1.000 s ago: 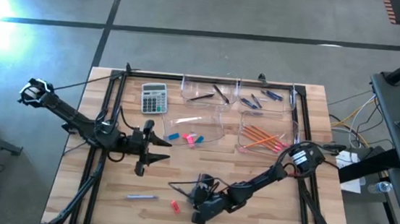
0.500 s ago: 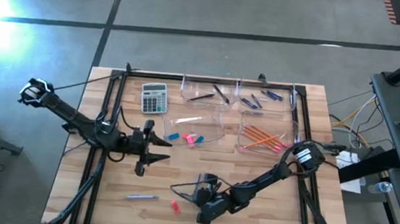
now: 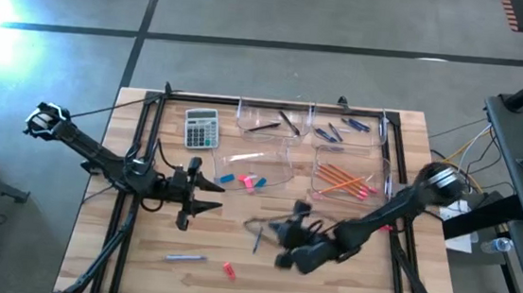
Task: Sort crayons/erasers/pens/pencils in bins
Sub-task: Put the blue crayon into the top right transparent bin
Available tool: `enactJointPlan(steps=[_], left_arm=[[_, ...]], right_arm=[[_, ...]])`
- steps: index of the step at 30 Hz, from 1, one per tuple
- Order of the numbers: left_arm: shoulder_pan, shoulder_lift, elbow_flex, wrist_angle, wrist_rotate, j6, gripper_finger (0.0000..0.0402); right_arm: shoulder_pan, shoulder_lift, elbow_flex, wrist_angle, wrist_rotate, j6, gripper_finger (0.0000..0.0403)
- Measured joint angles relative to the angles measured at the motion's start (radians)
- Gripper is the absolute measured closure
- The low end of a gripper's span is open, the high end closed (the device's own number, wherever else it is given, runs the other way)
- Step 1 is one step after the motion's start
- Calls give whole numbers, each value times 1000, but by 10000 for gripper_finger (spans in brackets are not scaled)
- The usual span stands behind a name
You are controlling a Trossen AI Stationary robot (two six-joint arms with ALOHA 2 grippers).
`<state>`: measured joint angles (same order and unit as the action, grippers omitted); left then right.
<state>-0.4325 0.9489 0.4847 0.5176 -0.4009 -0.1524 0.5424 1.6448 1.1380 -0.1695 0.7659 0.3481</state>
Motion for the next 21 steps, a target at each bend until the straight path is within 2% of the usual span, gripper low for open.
enactJointPlan(steps=[7, 13, 17, 21], left_arm=[[-1, 41, 2, -1, 0, 0, 233], [-1, 86, 16, 42, 1, 6, 233], [-1, 102, 25, 50, 1, 9, 233], [0, 110, 29, 50, 1, 10, 233]], right_arm=[[-117, -399, -270, -6, 135, -8, 389], [-366, -696, -471, -14, 142, -9, 390], [-591, -819, -563, -23, 10, -10, 390], [-813, -859, -630, -20, -168, -9, 390]])
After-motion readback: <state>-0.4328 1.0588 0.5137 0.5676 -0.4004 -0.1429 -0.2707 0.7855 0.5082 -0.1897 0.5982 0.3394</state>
